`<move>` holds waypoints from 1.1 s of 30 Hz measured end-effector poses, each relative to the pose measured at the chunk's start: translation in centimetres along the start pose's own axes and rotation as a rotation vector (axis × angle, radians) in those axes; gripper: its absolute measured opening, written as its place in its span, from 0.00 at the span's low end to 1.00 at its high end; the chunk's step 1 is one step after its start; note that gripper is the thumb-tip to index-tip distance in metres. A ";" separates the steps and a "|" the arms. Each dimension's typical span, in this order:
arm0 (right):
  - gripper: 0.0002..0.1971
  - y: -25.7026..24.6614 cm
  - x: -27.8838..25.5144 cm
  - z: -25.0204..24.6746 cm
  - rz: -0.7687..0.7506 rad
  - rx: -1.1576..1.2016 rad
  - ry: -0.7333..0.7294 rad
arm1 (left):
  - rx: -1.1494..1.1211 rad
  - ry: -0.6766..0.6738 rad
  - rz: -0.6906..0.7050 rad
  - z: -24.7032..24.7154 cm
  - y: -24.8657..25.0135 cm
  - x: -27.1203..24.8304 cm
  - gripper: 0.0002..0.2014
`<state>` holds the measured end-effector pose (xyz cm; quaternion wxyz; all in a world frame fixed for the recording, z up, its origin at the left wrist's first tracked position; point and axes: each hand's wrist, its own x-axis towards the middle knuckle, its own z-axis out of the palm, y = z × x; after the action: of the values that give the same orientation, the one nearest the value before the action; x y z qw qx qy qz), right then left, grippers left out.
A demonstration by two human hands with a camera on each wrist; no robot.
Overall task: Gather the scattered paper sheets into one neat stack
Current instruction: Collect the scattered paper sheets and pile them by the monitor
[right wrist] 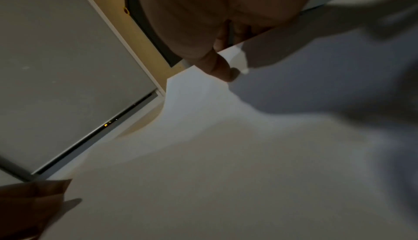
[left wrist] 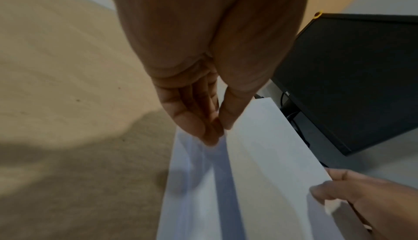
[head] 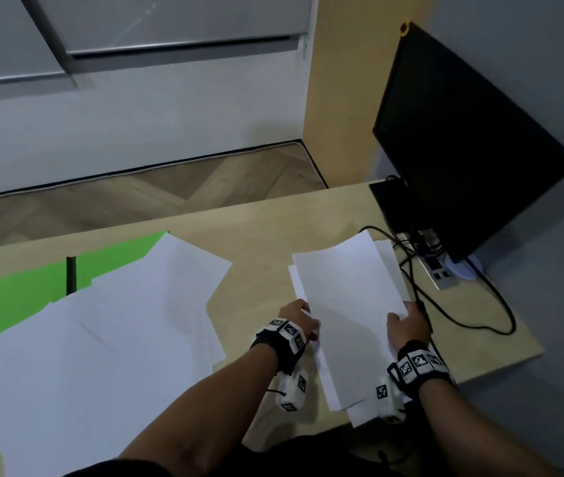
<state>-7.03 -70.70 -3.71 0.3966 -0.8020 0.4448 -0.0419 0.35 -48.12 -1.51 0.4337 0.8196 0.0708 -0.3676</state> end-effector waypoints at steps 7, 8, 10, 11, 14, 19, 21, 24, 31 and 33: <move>0.26 3.0 3.0 -0.8 0.046 -0.301 -0.015 | 0.241 0.040 0.030 2.6 0.0 2.0 0.25; 0.28 3.3 3.2 -0.8 0.052 -0.362 -0.023 | 0.274 0.067 0.035 2.6 -0.2 2.1 0.25; 0.32 3.7 3.4 -0.8 0.049 -0.412 -0.046 | 0.331 0.139 0.000 2.3 -0.6 2.1 0.23; 0.34 3.8 3.5 -0.6 0.049 -0.411 -0.058 | 0.332 0.177 -0.032 2.0 -0.7 2.1 0.23; 0.37 3.8 4.0 -0.4 0.078 -0.391 -0.067 | 0.220 0.196 -0.112 1.5 -0.9 2.0 0.25; 0.38 3.8 5.4 0.2 0.152 -0.324 -0.100 | -0.157 0.117 -0.213 1.5 -0.7 2.1 0.26; 0.38 3.7 5.3 0.3 0.175 -0.280 -0.125 | -0.198 0.091 -0.222 1.2 -1.0 2.4 0.23; 0.37 3.0 4.5 0.6 0.208 -0.167 -0.156 | -0.182 0.093 -0.213 0.3 -1.5 2.5 0.18; 0.45 1.2 2.3 2.9 0.204 -0.093 -0.164 | -0.201 0.243 -0.264 -1.8 -2.8 2.7 0.40; 0.47 0.4 1.3 3.7 0.188 -0.122 -0.200 | -0.217 0.292 -0.295 -2.5 -3.1 2.5 0.40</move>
<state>-4.95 -69.62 -6.90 0.3916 -0.7795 0.4780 0.1025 2.15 -44.81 -4.33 0.4460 0.7935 0.2910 -0.2946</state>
